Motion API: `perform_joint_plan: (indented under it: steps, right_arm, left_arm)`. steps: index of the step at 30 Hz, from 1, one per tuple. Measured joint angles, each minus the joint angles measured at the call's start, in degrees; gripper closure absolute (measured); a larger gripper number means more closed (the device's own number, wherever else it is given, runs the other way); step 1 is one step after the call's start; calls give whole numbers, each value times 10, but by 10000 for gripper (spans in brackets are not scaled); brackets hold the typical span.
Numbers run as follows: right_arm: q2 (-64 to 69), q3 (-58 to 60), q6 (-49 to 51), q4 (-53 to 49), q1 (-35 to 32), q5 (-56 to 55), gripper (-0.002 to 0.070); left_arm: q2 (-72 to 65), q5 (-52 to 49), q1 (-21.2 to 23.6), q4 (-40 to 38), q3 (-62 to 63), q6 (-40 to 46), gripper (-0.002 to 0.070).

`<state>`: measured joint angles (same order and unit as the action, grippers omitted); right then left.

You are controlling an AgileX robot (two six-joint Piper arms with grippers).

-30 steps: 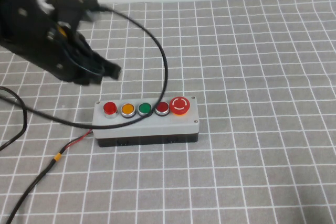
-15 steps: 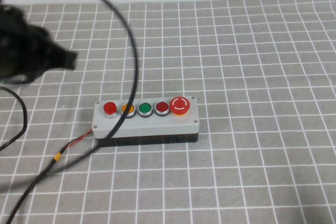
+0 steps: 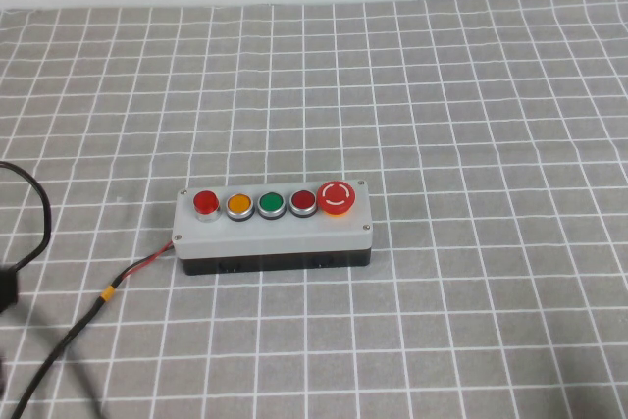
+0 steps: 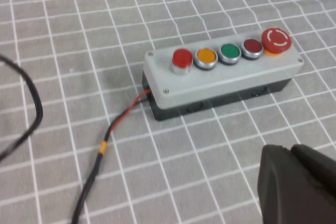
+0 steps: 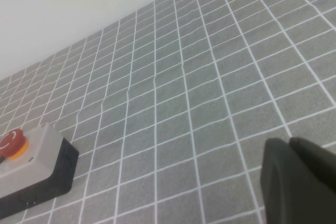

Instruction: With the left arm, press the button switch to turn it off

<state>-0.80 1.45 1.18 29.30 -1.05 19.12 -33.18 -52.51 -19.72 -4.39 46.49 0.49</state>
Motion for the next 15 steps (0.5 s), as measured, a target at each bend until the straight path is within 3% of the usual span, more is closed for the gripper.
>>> perform_joint_plan:
  steps: [15]
  right_arm:
    - [0,0,0,0,0,0,694]
  left_arm:
    - [208,-10,0,1,-121,-33,678]
